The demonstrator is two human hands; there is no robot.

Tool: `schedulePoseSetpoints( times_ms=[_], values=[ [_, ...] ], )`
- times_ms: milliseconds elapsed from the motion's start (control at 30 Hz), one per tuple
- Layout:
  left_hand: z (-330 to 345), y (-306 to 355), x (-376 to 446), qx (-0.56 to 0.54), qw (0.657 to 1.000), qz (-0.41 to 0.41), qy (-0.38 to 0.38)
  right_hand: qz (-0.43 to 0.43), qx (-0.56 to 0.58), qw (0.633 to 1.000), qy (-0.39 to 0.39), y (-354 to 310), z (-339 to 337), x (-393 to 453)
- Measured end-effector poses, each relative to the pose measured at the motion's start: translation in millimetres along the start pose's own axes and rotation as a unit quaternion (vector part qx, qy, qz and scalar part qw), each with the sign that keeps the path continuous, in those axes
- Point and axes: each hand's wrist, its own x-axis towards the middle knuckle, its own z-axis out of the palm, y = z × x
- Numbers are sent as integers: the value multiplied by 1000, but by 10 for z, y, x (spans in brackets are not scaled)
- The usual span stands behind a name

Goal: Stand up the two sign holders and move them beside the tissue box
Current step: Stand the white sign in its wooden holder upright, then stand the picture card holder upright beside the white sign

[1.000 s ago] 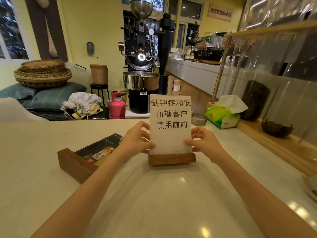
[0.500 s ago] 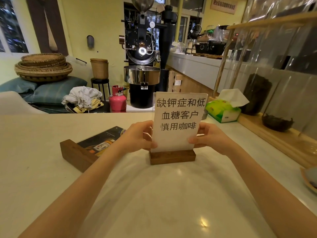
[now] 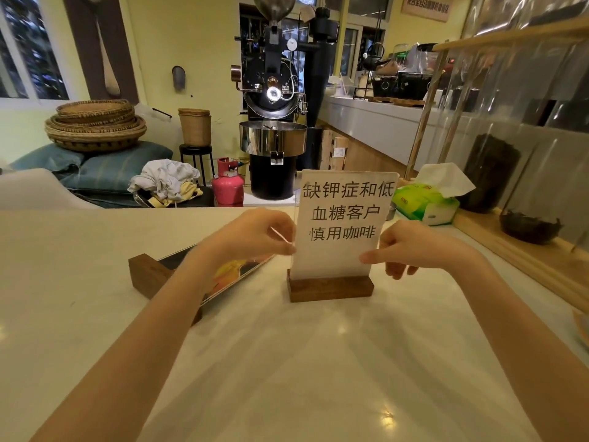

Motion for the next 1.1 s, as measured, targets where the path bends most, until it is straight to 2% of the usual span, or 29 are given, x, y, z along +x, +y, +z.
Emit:
schedulePoseSetpoints(
  times_ms=[200, 300, 367, 467, 567, 633, 700, 900, 1000, 1100],
  values=[
    [-426, -93, -180, 6, 999, -8, 42, -166, 54, 981, -81, -497, 189, -298],
    [-559, -316, -224, 20, 997, -45, 61, -212, 140, 964, -81, -773, 422, -277],
    [-623, -500, -245, 33, 993, -78, 86, -191, 259, 943, -89, -950, 638, -160],
    [-668, -745, -276, 38, 984, -126, 118, -90, 431, 890, -121, -1165, 962, 85],
    [-681, -912, -273, 24, 982, -151, 109, 10, 535, 831, -149, -1320, 1183, 316],
    [-767, -1106, -304, 38, 975, -179, 127, 47, 560, 813, -150, -1507, 1323, 460],
    [-747, -1197, -257, 69, 969, -205, 123, 68, 569, 810, -122, -1484, 1368, 509],
    [-672, -1320, -216, 97, 953, -277, 70, 110, 594, 791, -97, -1406, 1404, 497],
    [-649, -1347, -208, 78, 955, -281, 60, 109, 610, 779, -95, -1446, 1441, 488],
    [-649, -1366, -196, 64, 955, -278, 85, 112, 636, 760, -71, -1500, 1528, 528]
  ],
)
